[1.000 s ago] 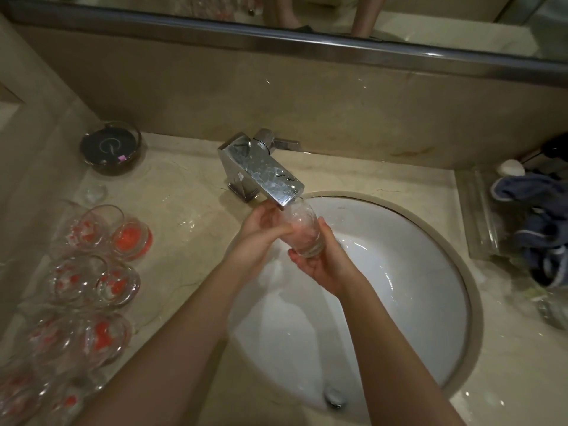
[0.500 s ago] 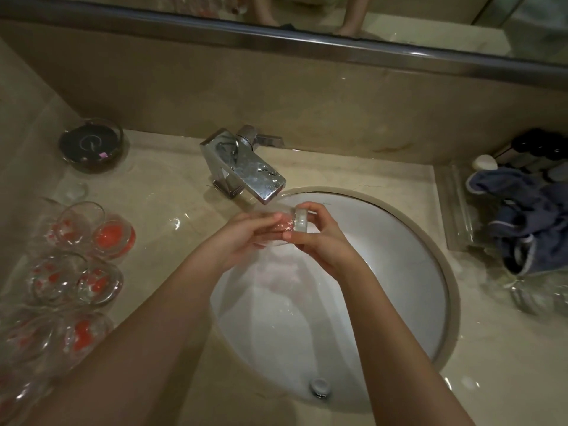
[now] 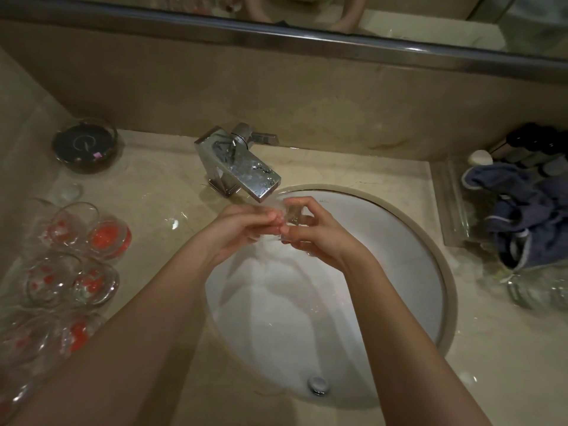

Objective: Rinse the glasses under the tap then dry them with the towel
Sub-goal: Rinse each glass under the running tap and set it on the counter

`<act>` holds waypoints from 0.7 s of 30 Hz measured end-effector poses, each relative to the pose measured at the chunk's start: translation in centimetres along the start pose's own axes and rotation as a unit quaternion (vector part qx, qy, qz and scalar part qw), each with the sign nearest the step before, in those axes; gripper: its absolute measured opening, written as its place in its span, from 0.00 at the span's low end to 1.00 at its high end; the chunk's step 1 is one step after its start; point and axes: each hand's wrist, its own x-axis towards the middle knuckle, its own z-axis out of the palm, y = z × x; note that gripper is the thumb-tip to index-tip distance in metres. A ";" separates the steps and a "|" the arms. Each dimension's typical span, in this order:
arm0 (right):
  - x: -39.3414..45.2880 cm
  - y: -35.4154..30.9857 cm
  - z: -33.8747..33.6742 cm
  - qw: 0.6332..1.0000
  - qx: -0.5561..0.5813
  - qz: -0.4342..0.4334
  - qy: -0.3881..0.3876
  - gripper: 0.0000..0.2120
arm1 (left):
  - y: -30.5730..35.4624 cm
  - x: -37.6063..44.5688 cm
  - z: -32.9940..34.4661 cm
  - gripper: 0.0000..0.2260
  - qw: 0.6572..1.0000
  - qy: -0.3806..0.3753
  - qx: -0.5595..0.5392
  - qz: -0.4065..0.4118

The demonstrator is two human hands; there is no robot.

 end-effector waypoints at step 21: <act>0.5 -0.2 0.4 0.998 0.045 0.024 0.048 0.21 | 0.4 -0.1 -0.4 0.09 0.999 -0.031 0.011 0.013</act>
